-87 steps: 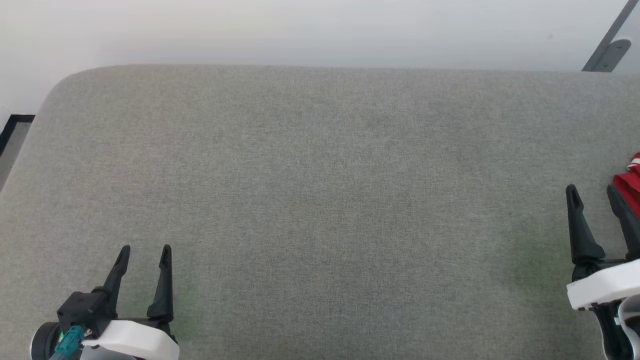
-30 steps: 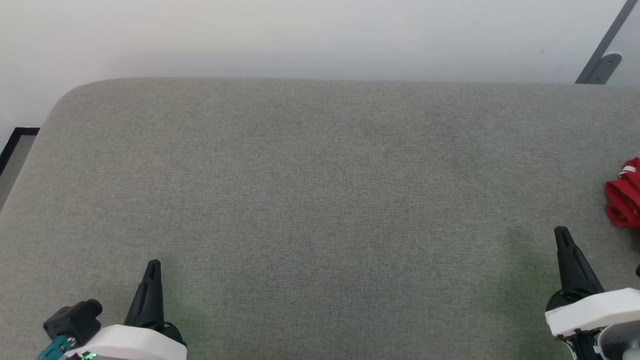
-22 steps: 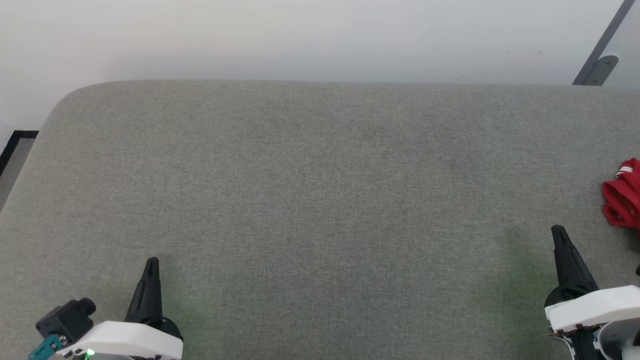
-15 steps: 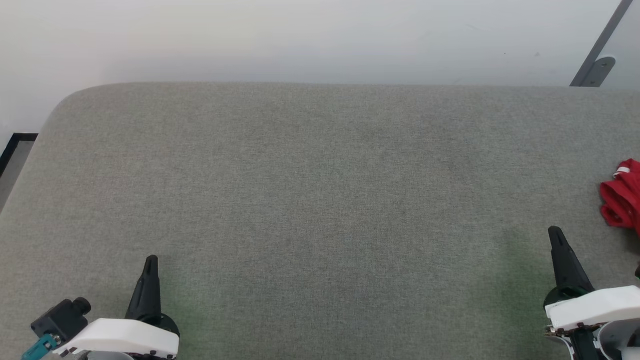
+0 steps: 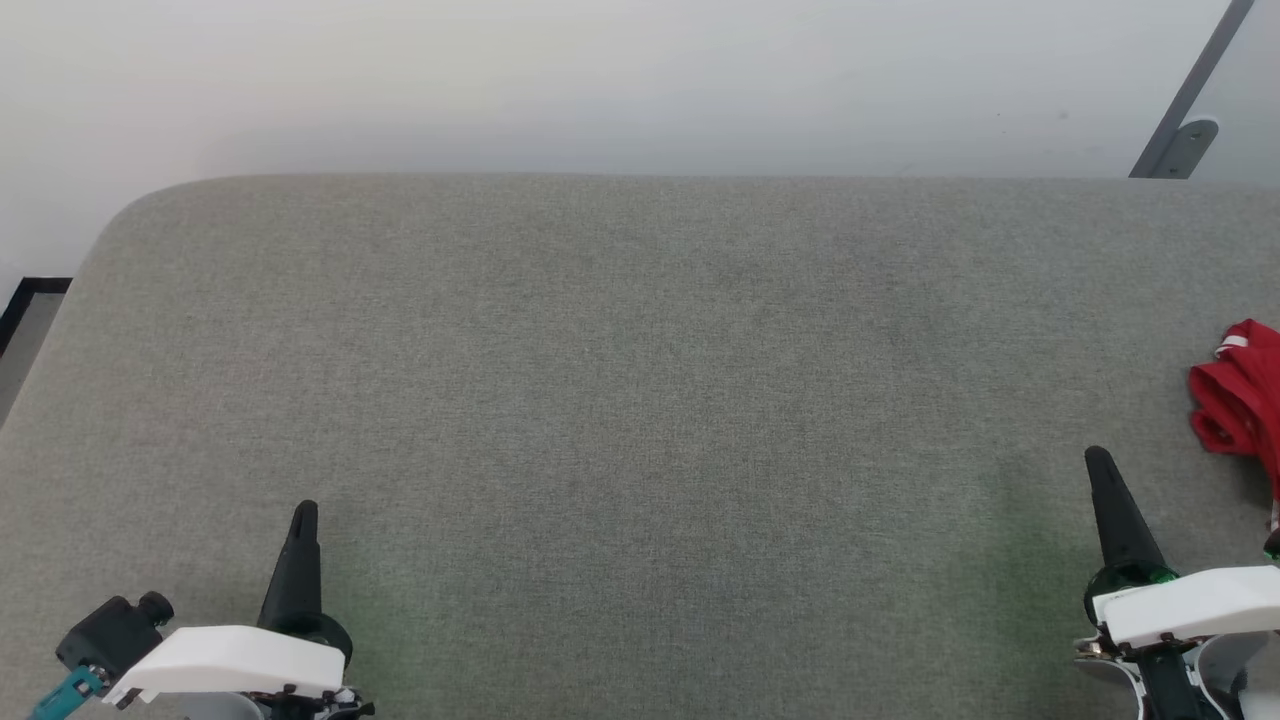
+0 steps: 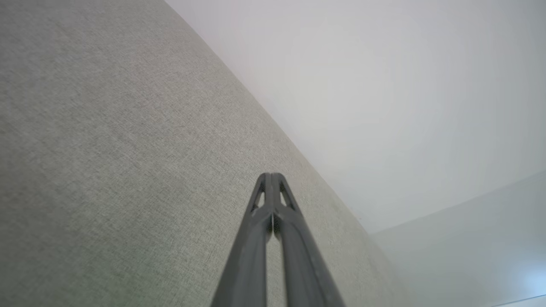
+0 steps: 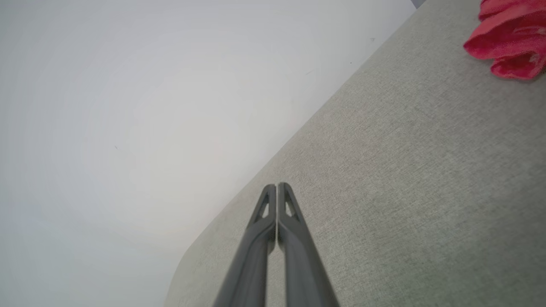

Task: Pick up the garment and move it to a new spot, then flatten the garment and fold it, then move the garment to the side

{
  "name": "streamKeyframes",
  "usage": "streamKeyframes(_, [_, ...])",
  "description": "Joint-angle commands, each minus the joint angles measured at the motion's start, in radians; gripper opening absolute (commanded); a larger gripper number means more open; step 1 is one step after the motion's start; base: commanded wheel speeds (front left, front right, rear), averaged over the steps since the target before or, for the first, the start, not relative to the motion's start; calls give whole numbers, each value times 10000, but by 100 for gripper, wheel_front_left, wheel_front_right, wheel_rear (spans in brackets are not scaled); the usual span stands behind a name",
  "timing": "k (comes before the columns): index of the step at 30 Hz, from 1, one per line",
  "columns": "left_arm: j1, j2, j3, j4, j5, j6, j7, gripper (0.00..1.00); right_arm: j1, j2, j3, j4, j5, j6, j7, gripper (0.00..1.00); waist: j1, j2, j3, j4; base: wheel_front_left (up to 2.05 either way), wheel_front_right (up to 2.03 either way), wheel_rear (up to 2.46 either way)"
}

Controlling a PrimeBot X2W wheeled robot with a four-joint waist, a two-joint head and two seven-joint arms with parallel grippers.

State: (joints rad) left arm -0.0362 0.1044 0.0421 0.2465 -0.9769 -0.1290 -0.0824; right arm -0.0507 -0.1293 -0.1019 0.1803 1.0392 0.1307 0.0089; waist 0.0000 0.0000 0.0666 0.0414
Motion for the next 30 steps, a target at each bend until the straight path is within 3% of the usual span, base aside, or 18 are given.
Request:
streamKeyframes(1, [-212, 56, 81, -111, -325, -12, 91, 0, -194, 9, -48, -34, 303, 0, 77, 0, 0, 0, -14, -9, 0, 0, 0])
streamKeyframes(30, [-481, -168, 306, -82, -3083, -19, 875, 0, -398, 366, -93, 275, 2715, 1, 521, 0, 0, 0, -239, -156, 0, 0, 0])
